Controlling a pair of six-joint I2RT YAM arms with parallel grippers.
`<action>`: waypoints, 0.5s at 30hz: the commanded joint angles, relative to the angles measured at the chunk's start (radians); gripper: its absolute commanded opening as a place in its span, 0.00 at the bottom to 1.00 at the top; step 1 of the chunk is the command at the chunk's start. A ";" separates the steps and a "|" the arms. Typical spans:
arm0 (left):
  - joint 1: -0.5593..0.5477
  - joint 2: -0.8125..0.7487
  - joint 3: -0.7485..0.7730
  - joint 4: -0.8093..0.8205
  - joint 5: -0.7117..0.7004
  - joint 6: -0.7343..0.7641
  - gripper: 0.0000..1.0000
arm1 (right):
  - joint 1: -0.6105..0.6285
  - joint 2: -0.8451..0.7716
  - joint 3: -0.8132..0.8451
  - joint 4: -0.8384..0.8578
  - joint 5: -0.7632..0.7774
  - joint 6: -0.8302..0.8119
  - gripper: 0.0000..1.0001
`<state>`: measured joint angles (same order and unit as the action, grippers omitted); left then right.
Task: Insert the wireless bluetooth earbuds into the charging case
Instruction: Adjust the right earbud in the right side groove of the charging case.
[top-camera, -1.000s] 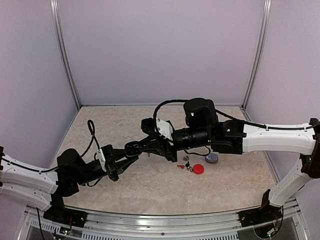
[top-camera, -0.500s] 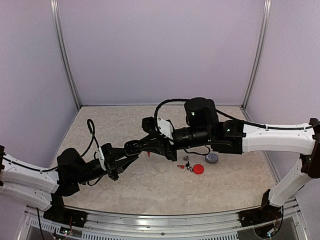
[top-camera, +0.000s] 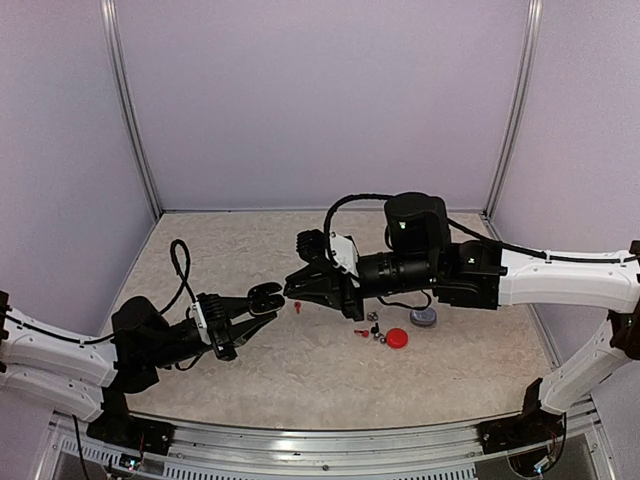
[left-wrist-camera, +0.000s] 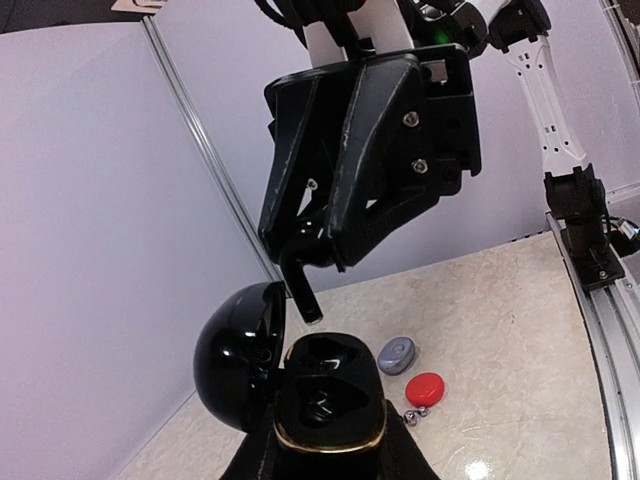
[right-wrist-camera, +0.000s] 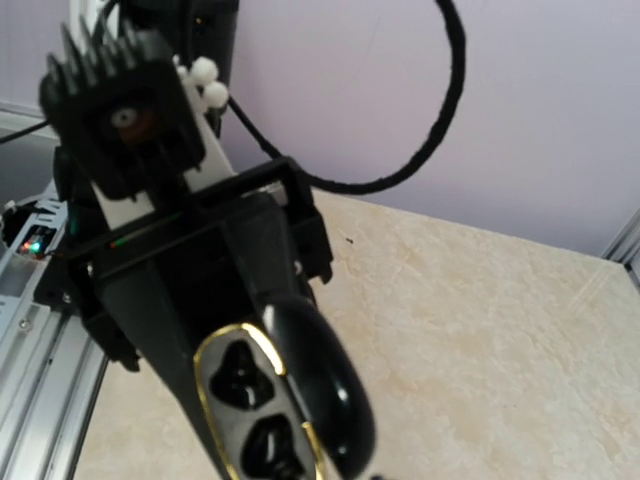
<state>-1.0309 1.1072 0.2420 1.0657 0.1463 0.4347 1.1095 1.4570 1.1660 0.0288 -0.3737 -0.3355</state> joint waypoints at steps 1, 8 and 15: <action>-0.008 -0.018 0.003 0.053 0.027 0.049 0.02 | 0.009 -0.049 -0.013 0.020 -0.019 -0.009 0.00; -0.008 -0.042 -0.015 0.091 0.098 0.057 0.02 | 0.042 -0.101 -0.038 0.004 -0.065 -0.022 0.00; -0.008 -0.034 -0.005 0.089 0.147 0.067 0.02 | 0.090 -0.145 -0.057 -0.022 -0.061 -0.024 0.00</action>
<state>-1.0344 1.0782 0.2344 1.1210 0.2428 0.4820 1.1687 1.3487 1.1240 0.0231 -0.4259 -0.3508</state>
